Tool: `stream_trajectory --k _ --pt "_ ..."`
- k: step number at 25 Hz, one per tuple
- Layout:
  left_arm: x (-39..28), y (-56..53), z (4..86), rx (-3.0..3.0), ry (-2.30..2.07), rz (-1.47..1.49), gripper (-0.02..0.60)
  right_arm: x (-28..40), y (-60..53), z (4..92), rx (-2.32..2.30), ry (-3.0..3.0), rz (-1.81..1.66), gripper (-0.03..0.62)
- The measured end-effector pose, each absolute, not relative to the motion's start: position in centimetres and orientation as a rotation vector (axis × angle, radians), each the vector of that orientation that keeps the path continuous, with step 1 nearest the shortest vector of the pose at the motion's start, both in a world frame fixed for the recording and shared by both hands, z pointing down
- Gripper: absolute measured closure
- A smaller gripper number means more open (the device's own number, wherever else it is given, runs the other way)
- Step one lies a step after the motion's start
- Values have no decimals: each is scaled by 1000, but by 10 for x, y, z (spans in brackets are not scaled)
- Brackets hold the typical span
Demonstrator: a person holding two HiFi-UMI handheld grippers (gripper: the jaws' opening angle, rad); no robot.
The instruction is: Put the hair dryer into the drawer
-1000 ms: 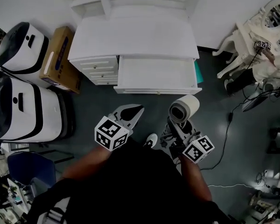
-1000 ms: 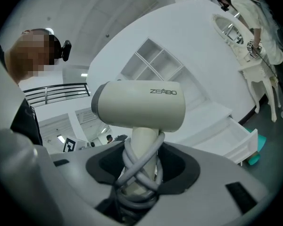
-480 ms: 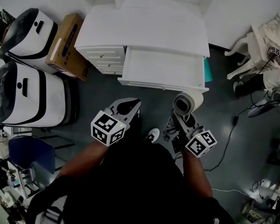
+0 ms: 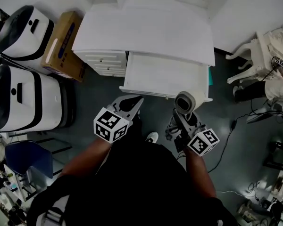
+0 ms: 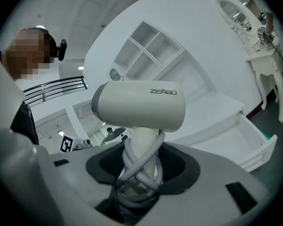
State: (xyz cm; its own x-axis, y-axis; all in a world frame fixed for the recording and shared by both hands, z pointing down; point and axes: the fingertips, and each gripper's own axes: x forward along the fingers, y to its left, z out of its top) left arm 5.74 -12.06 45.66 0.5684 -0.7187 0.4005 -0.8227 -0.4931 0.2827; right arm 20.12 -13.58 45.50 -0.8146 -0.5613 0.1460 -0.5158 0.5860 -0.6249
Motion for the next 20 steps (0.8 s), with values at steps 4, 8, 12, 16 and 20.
stream_trajectory --k 4,8,12,16,20 --pt "29 -154 475 2313 -1249 323 572 183 -170 472 -961 2746 -1104 378" --pt "3 -187 489 2297 -1242 346 572 162 -203 486 -1005 2767 -1139 378" --pt "-35 -224 494 2292 -1274 359 572 138 -234 492 -1020 2809 -1131 378" --pt "-59 -247 506 2290 -1269 381 572 121 -252 506 -1058 2864 -1120 378" --pt "-69 -260 532 2278 -1219 432 572 108 -267 537 -1121 2981 -1082 378"
